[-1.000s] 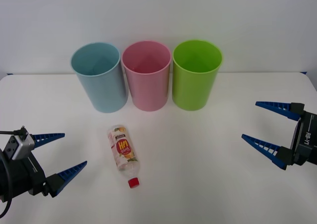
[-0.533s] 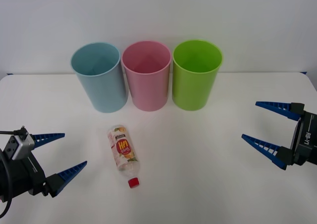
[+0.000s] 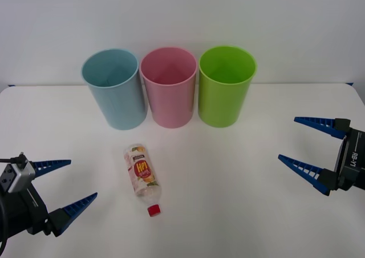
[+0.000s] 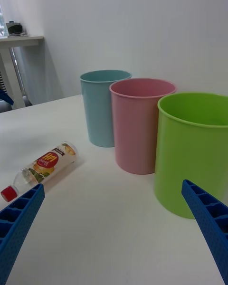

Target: Put cans in the blue bin and PET bottles in the pink bin and trash in the green bin.

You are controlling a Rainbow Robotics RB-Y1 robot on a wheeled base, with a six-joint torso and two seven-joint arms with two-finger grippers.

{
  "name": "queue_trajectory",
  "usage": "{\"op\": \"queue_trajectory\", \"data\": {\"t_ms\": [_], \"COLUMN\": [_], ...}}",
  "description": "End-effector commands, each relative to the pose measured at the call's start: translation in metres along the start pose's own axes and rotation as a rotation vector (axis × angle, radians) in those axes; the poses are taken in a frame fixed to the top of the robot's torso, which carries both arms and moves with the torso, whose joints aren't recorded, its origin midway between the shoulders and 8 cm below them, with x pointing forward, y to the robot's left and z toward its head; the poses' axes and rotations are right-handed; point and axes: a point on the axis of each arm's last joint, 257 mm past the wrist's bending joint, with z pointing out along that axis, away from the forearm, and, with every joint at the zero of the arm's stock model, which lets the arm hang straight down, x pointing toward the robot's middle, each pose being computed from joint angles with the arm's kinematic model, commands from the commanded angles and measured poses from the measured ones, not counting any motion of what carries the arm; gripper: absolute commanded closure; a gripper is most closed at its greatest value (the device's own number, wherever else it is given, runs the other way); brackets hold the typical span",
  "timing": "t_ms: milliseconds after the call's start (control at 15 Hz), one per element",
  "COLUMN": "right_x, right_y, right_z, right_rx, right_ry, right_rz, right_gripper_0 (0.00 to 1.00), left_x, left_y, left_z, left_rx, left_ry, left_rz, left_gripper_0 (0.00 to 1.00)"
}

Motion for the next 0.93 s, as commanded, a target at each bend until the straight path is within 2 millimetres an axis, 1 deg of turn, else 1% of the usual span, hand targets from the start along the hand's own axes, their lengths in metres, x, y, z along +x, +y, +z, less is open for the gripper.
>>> {"op": "queue_trajectory", "data": {"t_ms": [67,200,267,400,467,667,933], "right_x": [0.0,0.0,0.0,0.0,0.0,0.0,0.0], "right_y": [0.0,0.0,0.0,0.0,0.0,0.0,0.0], "right_z": [0.0,0.0,0.0,0.0,0.0,0.0,0.0], "right_rx": [0.0,0.0,0.0,0.0,0.0,0.0,0.0], "right_ry": [0.0,0.0,0.0,0.0,0.0,0.0,0.0], "right_rz": [0.0,0.0,0.0,0.0,0.0,0.0,0.0], "right_gripper_0": [0.0,0.0,0.0,0.0,0.0,0.0,0.0], "left_x": [0.009,0.02,0.028,0.039,0.043,0.049,0.061], "left_y": [0.002,-0.004,-0.005,-0.006,-0.009,-0.016,-0.01], "left_z": [-0.004,-0.006,-0.008,-0.011,-0.011,-0.01,-0.015], "left_rx": [-0.047,-0.07,-0.093,-0.13,-0.156,-0.195,-0.262], "left_ry": [0.035,0.081,0.115,0.163,0.19,0.27,0.394], "left_rz": [-0.051,-0.137,-0.196,-0.284,-0.371,-0.53,-0.618], "left_gripper_0": [0.0,0.0,0.0,0.0,0.0,0.0,0.0]}}
